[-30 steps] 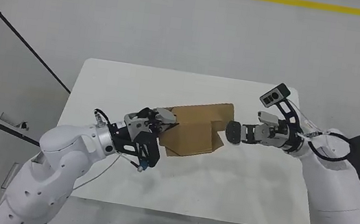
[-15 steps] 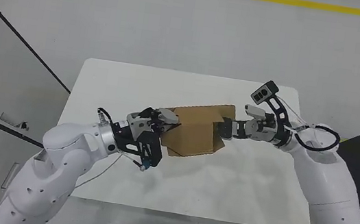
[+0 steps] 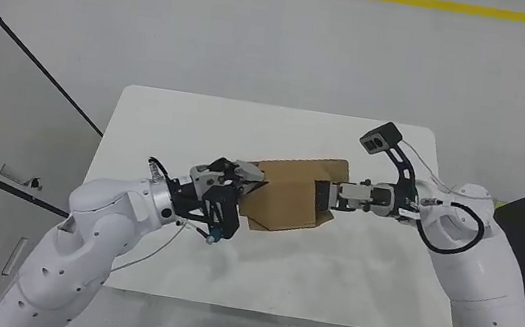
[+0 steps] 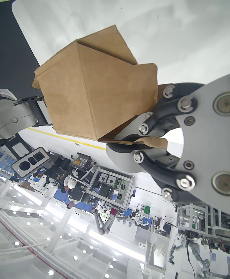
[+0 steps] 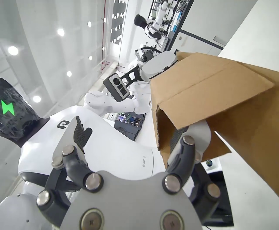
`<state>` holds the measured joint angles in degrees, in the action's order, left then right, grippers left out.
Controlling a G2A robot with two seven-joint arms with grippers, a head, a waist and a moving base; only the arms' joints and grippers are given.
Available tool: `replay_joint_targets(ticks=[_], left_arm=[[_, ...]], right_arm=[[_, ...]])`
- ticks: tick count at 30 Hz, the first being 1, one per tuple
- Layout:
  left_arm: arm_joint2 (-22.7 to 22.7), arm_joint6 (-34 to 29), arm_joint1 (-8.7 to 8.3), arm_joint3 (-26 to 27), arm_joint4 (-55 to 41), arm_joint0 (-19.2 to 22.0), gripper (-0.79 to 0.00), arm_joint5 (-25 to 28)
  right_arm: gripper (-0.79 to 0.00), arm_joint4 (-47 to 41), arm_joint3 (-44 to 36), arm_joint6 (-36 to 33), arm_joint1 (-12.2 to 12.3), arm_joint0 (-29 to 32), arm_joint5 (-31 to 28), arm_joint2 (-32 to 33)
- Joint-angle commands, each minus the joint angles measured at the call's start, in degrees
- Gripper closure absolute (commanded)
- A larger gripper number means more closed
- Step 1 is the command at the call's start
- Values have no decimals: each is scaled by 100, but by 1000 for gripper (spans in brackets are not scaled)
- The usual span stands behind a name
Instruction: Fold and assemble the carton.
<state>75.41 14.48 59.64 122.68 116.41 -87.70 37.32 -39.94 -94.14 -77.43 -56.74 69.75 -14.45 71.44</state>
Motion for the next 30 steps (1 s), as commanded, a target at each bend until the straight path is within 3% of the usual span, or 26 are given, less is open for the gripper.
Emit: replay_joint_targets(ticks=[1,7,11,20,22,25,30], left_arm=[[-17,-30,-1,-3,-80,6,0,27],[-111,-118,-5,-9,-184,22,0,73],[-143,-137,-8,-17,-284,34,0,77],[-168,-182,-25,-13,-403,51,0,85],[-176,-197,-30,-7,-422,56,0,102],[-193,-212,-36,-6,-433,65,0,104],[-210,-226,-47,-8,-447,83,0,112]], right_arm=[[-742,49,-25,-23,2,17,-55,6],[-705,146,-107,-120,1,43,-275,-6],[-628,232,-133,-185,4,52,-394,-12],[-536,439,-203,-214,17,99,-577,8],[-499,460,-224,-211,19,118,-629,12],[-376,519,-254,-193,23,140,-672,17],[-348,604,-273,-166,28,157,-676,0]])
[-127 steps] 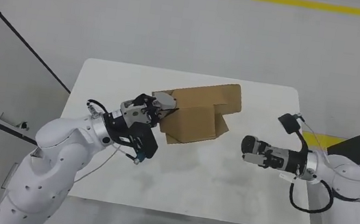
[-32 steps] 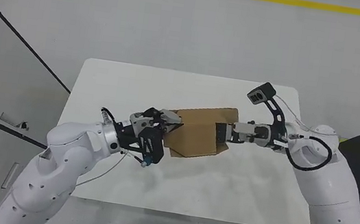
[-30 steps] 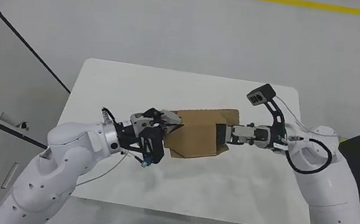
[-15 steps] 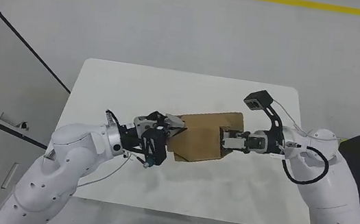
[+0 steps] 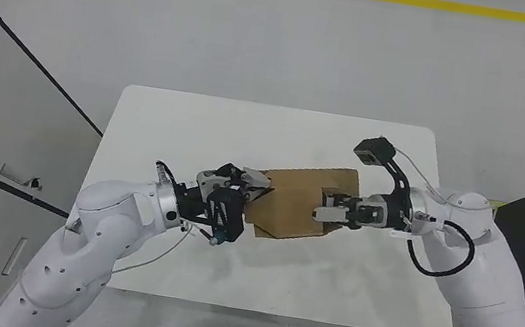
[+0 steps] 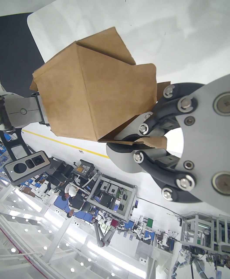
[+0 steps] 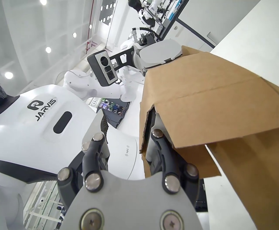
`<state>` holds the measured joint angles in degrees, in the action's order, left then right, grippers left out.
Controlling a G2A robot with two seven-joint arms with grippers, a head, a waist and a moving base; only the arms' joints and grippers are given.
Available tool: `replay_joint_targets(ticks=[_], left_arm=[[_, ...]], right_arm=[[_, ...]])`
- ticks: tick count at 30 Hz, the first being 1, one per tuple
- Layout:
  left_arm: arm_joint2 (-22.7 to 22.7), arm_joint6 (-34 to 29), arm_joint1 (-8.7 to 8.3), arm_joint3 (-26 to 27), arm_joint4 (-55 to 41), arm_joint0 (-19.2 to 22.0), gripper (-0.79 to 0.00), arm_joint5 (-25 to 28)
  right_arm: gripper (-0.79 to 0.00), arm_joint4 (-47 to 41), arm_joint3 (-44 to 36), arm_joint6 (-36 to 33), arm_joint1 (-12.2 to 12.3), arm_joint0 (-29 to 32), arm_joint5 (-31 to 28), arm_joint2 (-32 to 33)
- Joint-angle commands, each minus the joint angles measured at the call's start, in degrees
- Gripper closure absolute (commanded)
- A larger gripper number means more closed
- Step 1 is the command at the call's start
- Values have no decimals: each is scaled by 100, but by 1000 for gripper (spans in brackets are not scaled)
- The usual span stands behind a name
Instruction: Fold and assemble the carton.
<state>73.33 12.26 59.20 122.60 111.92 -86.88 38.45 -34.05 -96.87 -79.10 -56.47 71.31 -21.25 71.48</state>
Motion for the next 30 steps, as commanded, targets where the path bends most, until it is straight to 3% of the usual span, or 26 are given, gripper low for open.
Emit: replay_joint_targets(ticks=[1,8,11,14,17,18,19,20,25,30], left_arm=[[-3,-9,-5,1,5,3,0,-1],[11,-8,-26,-2,24,-12,0,-27],[13,-10,-34,-11,21,-23,0,-49],[14,-24,-40,-8,9,-32,0,-61],[19,-47,-48,-23,-6,-43,0,-68],[25,-73,-49,-34,-5,-45,-120,-78],[25,-87,-50,-36,-12,-43,-385,-92],[20,-83,-51,-30,-14,-37,-785,-104],[82,45,-44,-15,-132,-33,-785,-477],[337,127,-52,-21,-206,-87,-785,-848]], right_arm=[[-348,34,0,10,2,1,7,-7],[-268,208,12,124,7,-9,101,-48],[-166,342,11,243,7,-21,151,-70],[0,453,13,360,6,-26,202,-94],[0,500,24,430,6,-26,251,-116],[0,502,36,439,6,-28,261,-119],[0,493,52,456,6,-27,267,-117],[0,473,72,468,7,-23,281,-118],[0,296,172,477,9,-6,333,-93],[0,-448,475,414,2,55,502,-2]])
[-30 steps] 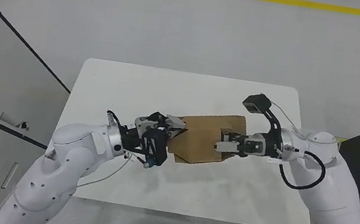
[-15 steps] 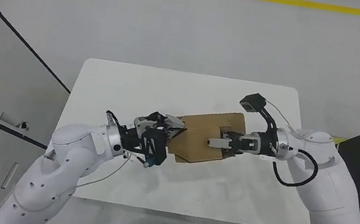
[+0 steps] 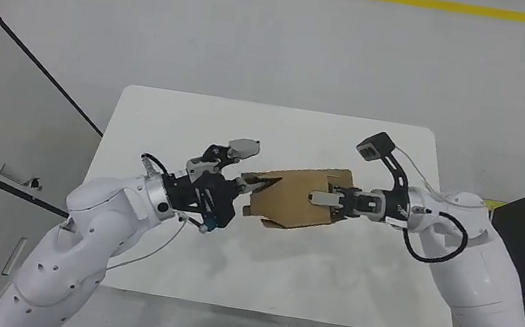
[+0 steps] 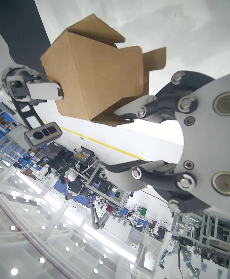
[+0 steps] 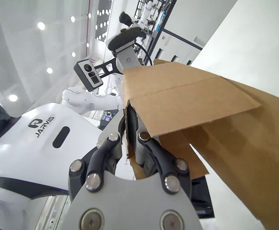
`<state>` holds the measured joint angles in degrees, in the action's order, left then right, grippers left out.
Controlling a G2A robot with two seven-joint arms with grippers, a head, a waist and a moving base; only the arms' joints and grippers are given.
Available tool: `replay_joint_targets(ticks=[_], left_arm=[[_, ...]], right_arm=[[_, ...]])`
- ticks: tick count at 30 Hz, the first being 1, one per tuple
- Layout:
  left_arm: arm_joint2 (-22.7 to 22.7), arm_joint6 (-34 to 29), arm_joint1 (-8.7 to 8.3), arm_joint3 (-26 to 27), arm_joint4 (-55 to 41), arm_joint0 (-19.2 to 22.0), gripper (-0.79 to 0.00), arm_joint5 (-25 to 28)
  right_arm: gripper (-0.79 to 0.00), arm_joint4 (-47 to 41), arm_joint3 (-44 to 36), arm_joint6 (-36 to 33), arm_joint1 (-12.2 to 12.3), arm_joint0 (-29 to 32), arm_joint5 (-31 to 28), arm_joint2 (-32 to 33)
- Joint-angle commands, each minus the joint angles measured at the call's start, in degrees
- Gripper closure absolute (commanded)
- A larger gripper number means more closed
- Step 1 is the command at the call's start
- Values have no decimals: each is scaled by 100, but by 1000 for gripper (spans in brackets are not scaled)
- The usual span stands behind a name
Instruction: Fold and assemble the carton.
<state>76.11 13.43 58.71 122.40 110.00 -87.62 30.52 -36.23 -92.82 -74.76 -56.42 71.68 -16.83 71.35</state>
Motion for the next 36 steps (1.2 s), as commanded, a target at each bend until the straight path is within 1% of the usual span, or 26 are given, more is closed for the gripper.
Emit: replay_joint_targets(ticks=[1,3,4,6,12,14,16,17,21,28,29,30,31,32,34,35,36], left_arm=[[117,15,-7,2,-18,-34,-785,-105],[237,30,-13,30,-36,-80,-785,-230],[283,82,-18,58,-9,-98,-785,-273],[300,91,-20,64,18,-103,-785,-292],[300,91,-20,64,18,-103,-785,-292],[276,60,-19,76,47,-116,-785,-303],[265,-34,-19,61,14,-138,-83,-256],[276,-81,-21,70,31,-131,0,-233],[345,-208,-24,51,61,-115,0,-284],[340,-239,-24,53,76,-118,0,-275],[343,-337,-26,64,71,-125,0,-214],[356,-442,-23,64,-74,-138,0,-127],[374,-601,-25,45,-293,-148,0,122],[390,-912,-35,-16,-530,-150,0,564],[474,-1604,-22,-103,-1328,-113,0,1011],[478,-1871,-9,-105,-1844,-83,0,1171],[517,-2060,7,-96,-2287,-28,0,1129]], right_arm=[[0,-450,144,-69,-8,23,134,28],[0,-741,306,-138,-11,24,243,72],[0,-954,405,-185,-16,30,403,71],[0,-1239,517,-294,-25,-7,508,99],[0,-1239,517,-294,-25,-7,508,99],[0,-1210,465,-150,-30,22,532,92],[0,-1093,462,-18,-28,24,590,109],[0,-1067,466,36,-29,16,613,119],[0,-881,531,125,-23,-39,610,173],[0,-881,531,125,-23,-39,610,173],[0,-794,493,239,-25,-15,614,164],[0,-729,449,310,-26,8,616,159],[0,-677,426,346,-24,23,613,168],[0,-535,418,385,-15,20,600,197],[0,-356,372,399,-2,29,588,234],[0,-327,351,373,2,32,559,250],[0,-289,341,330,6,30,524,264]])
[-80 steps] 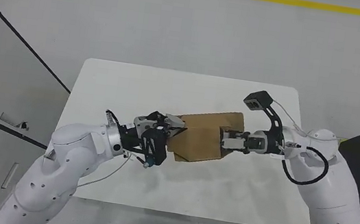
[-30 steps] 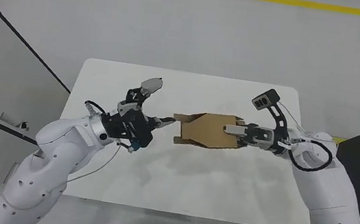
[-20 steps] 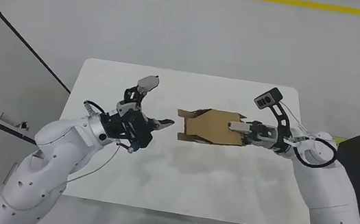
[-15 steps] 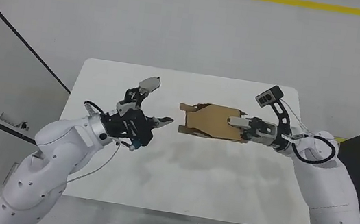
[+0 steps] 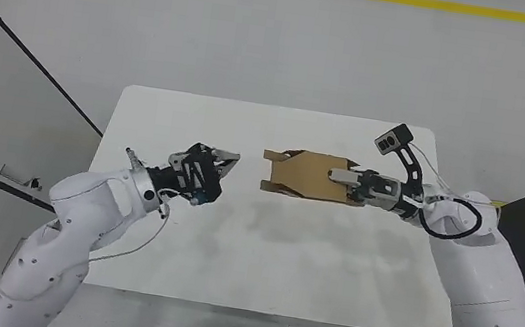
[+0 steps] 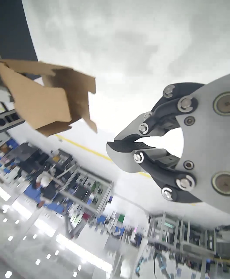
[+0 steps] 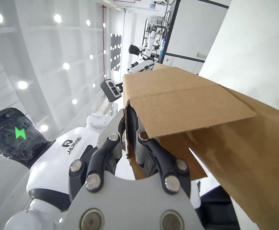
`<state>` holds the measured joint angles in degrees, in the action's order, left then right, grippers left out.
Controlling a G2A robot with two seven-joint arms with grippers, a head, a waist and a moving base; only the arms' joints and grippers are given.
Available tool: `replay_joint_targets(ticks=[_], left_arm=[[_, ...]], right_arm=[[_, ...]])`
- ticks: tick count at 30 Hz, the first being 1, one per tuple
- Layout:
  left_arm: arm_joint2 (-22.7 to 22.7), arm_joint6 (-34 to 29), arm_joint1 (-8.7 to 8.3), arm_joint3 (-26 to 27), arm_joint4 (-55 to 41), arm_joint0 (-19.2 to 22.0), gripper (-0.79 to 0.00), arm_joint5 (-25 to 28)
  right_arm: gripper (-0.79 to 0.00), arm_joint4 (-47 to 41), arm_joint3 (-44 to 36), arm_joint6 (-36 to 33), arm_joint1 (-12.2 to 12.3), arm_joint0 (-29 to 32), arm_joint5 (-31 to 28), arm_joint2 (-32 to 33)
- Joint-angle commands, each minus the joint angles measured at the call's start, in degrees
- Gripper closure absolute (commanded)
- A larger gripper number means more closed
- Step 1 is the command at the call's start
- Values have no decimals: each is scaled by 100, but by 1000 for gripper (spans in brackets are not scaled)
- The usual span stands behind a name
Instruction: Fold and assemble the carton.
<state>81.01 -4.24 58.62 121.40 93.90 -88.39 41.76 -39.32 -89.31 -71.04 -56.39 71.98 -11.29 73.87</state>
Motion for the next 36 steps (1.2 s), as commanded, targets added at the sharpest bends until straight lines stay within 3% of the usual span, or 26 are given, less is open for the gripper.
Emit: replay_joint_targets(ticks=[1,9,12,16,24,26,30,36], left_arm=[[47,-354,18,27,-762,78,0,-29],[46,-437,27,-74,-927,15,0,-139],[51,-1170,40,-242,-2046,-76,0,-107],[32,-2386,36,-445,-4502,-15,0,-212],[40,-2471,31,-440,-4619,19,0,-196],[-52,-2373,46,-425,-5104,-19,0,-306],[-240,-3124,31,-417,-6273,67,0,-639],[-240,-3124,31,-417,-6273,67,0,-639]], right_arm=[[0,29,-11,-57,5,0,-62,25],[0,29,-11,-57,5,0,-62,25],[0,29,-11,-57,5,0,-62,25],[0,29,-11,-57,5,0,-62,25],[0,29,-11,-57,5,0,-62,25],[0,29,-11,-57,5,0,-62,25],[0,29,-11,-57,5,0,-62,25],[0,29,-11,-57,5,0,-62,25]])
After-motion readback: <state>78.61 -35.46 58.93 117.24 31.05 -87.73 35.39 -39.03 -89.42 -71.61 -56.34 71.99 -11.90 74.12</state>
